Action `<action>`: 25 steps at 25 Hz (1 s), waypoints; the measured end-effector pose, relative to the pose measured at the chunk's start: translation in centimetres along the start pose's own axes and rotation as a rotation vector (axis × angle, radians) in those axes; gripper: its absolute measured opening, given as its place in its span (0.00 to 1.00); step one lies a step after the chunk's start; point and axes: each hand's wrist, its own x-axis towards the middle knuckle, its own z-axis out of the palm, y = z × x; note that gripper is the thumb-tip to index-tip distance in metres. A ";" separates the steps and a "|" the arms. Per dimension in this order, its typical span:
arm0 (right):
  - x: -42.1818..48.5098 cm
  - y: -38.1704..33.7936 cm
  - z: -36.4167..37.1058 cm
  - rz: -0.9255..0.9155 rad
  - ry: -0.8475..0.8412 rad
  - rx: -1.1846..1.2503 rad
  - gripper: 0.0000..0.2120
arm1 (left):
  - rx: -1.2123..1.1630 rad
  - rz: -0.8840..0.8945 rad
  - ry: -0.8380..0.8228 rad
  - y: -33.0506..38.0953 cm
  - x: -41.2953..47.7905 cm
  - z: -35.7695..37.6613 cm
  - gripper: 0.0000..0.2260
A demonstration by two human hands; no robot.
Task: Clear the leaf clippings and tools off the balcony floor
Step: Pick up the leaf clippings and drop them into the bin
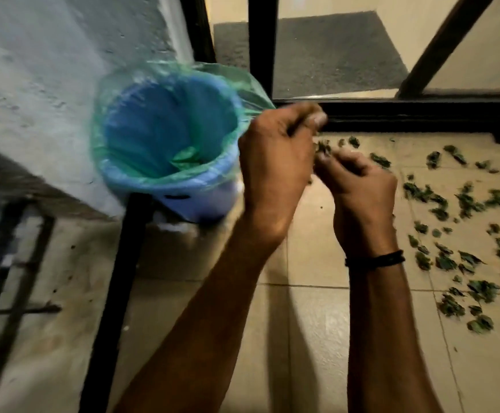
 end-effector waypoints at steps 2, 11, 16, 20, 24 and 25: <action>0.0 -2.1 4.2 -0.049 -0.133 0.035 0.06 | 0.040 0.013 0.109 -0.2 2.4 -4.8 0.07; 3.5 0.3 16.3 -0.221 -0.416 -0.551 0.16 | 0.387 -0.257 0.138 -6.8 5.9 -14.6 0.08; 3.1 -0.3 14.6 -0.231 -0.329 -0.341 0.08 | 0.271 -0.225 0.244 -5.5 5.6 -13.4 0.16; 2.1 -1.8 10.9 -0.184 -0.233 -0.140 0.06 | 0.069 -0.123 0.249 -3.9 4.2 -9.3 0.08; 2.5 -1.6 5.4 -0.120 -0.086 -0.071 0.06 | -0.026 -0.023 0.130 -2.3 1.5 -3.8 0.06; 2.8 -1.0 3.8 -0.101 -0.040 -0.089 0.06 | -0.011 -0.022 0.072 -2.4 0.9 -2.4 0.07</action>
